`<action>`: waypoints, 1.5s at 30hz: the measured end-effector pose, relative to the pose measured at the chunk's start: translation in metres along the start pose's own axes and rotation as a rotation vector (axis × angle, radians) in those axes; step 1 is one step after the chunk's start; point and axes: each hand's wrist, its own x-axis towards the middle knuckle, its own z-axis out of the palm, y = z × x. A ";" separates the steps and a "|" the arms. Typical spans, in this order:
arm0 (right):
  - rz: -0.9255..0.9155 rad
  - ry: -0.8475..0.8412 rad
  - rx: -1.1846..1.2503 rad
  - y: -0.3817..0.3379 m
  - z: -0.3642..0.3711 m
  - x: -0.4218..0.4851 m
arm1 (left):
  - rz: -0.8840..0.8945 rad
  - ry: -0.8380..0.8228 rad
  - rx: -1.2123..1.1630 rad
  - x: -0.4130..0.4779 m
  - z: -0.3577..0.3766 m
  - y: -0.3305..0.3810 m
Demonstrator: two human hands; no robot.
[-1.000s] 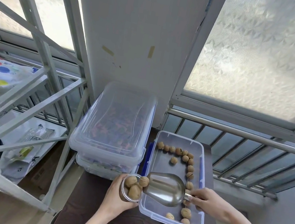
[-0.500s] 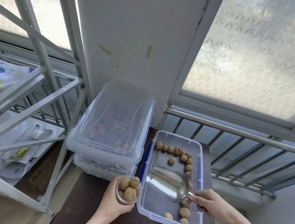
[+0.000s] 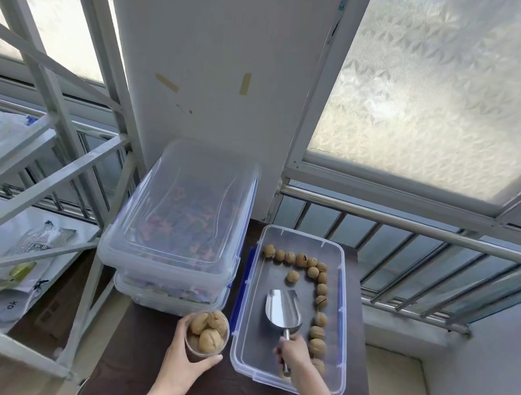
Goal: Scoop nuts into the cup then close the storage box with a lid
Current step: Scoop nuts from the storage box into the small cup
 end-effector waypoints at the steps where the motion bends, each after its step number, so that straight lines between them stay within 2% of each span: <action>1: 0.004 -0.005 0.007 0.000 0.005 0.003 | 0.006 -0.006 -0.005 0.000 0.000 0.001; 8: 0.003 0.061 -0.123 0.003 0.012 0.008 | 0.024 -0.016 0.010 -0.001 -0.003 0.006; 14: 0.013 0.047 -0.199 0.015 0.012 0.008 | 0.025 -0.017 0.023 -0.001 -0.005 0.004; 20: 0.113 0.004 -0.077 0.034 0.015 0.004 | 0.015 -0.031 0.003 -0.001 -0.004 0.004; 25: 0.058 0.101 -0.235 0.029 0.017 0.002 | 0.011 -0.038 0.000 0.001 -0.006 0.002; 34: -0.043 0.103 -0.444 0.043 0.027 0.019 | -0.028 -0.047 0.010 0.002 -0.007 -0.004; 45: -0.090 0.126 -0.549 0.035 0.025 0.001 | -0.093 -0.114 0.005 -0.005 -0.010 0.011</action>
